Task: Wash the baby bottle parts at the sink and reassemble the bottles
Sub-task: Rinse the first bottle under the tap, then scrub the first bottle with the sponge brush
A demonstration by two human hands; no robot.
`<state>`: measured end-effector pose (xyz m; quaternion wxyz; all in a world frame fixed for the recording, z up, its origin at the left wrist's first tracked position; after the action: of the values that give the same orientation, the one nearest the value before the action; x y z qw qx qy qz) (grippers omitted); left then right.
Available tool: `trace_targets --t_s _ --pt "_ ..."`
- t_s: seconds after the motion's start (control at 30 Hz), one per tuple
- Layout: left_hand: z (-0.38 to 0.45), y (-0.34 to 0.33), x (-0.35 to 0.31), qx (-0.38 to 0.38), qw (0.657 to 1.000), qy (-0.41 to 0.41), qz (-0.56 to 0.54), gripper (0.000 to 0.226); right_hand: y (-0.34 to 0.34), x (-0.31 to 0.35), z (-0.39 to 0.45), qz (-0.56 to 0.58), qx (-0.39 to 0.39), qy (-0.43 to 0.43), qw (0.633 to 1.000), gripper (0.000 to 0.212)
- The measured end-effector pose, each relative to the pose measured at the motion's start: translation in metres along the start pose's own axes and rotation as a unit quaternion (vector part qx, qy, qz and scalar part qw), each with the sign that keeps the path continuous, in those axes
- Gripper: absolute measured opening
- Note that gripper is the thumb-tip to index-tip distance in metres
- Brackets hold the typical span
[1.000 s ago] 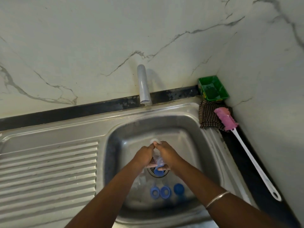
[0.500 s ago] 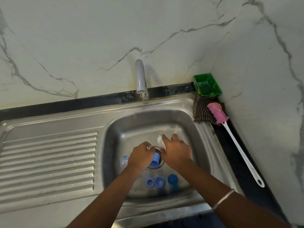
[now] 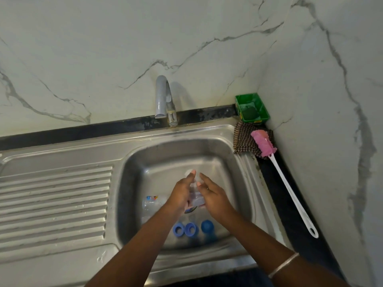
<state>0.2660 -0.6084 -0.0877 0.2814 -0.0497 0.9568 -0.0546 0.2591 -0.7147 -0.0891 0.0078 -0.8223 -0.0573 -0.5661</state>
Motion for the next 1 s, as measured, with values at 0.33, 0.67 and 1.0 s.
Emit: trace_targets --t_s 0.33,0.67,1.0 --pt "-0.008 -0.023 -0.01 -0.008 0.997 -0.057 -0.06 0.031 0.166 0.115 0.003 -0.431 -0.366 0.218 0.795 0.03" --pt "-0.022 -0.027 -0.003 0.044 0.991 0.008 -0.128 0.04 0.199 0.087 0.033 -0.508 -0.291 0.089 0.806 0.047" --pt "-0.031 -0.006 -0.011 0.047 0.997 -0.017 -0.058 0.043 0.131 0.107 0.004 -0.456 -0.239 0.209 0.831 0.068"
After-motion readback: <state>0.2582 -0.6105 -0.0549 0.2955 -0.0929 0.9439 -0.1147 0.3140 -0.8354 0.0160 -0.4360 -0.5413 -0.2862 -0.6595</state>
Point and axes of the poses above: each hand's wrist, its own z-axis towards the middle knuckle, its own y-axis out of the back of the hand, x = y × z, the point moved 8 cm from there along z, towards the middle knuckle, and after that the axes turned 9 degrees about y, right-handed, at the moved point
